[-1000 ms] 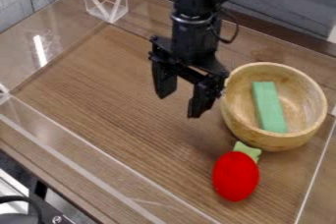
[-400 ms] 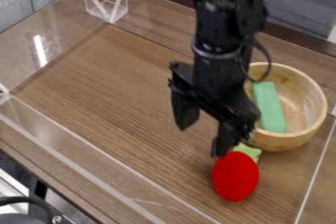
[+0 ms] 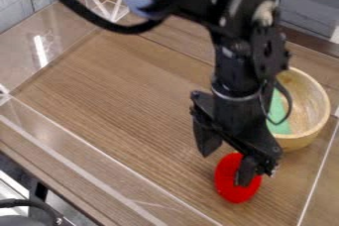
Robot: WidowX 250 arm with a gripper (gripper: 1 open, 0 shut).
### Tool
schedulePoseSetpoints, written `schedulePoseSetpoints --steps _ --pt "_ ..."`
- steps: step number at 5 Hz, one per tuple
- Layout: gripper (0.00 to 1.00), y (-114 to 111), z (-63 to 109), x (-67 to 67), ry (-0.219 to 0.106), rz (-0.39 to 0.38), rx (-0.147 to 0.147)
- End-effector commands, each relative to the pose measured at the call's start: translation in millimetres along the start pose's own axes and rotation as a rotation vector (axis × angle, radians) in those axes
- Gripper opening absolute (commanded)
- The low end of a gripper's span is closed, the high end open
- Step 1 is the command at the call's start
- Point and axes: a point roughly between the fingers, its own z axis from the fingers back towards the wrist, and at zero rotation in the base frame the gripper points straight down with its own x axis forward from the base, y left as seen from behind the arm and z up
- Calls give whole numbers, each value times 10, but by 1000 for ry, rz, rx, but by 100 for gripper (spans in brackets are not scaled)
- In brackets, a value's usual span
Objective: Move the red object to the left side of the table
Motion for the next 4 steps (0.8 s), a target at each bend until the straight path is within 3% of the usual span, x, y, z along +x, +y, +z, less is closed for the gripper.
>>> schedulePoseSetpoints --steps 1,3,4 --pt "100 12 -112 138 -33 20 -13" --pt "100 265 -228 86 -41 65 -26" --pt "100 166 -290 54 -53 78 -23"
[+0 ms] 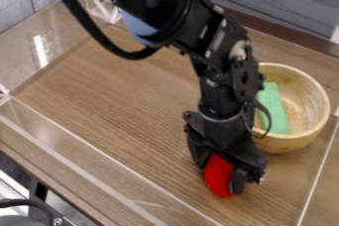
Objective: Move the red object to the left side of the table
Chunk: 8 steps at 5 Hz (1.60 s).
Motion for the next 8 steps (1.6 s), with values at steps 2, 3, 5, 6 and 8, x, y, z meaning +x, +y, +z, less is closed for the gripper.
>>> schedulePoseSetpoints --steps 2,3,5,6,8 --pt "0 -204 99 42 -30 27 5" --pt "100 -262 175 106 -43 40 1" --pt "100 -392 122 51 -33 -129 -27" --pt "0 -352 127 108 -32 -157 -25" --pt "0 -289 338 274 -54 -172 -3"
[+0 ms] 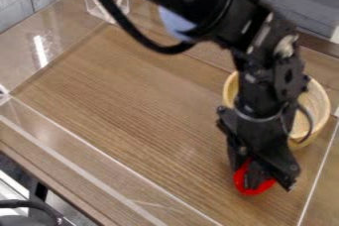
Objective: Move the red object to the left side of the table
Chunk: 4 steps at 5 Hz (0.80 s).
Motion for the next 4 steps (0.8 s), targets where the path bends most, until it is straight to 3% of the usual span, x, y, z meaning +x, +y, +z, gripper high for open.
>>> schedulePoseSetpoints --steps 1,2,3,4 --pt "0 74 409 205 -89 21 32" --pt "0 239 589 255 -129 123 74" --pt "0 406 710 312 -161 221 104" --pt "0 508 937 349 -193 297 129"
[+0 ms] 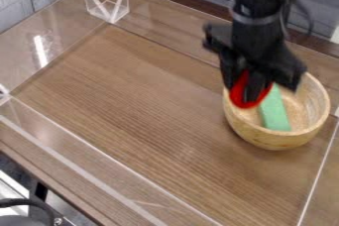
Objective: Move the red object to the left side of the table
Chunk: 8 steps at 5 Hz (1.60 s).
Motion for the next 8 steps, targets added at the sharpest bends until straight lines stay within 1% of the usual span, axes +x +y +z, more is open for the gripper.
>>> schedulePoseSetpoints --steps 1,2,3,5,6,7,8 --pt "0 220 319 239 -84 101 27" --pt "0 550 400 258 -95 163 54" --pt "0 705 364 168 -79 201 69" --pt "0 312 463 41 -72 161 52" --pt "0 80 447 64 -63 96 39" --pt "0 -105 354 91 -41 36 25" --pt "0 107 369 68 -51 66 42"
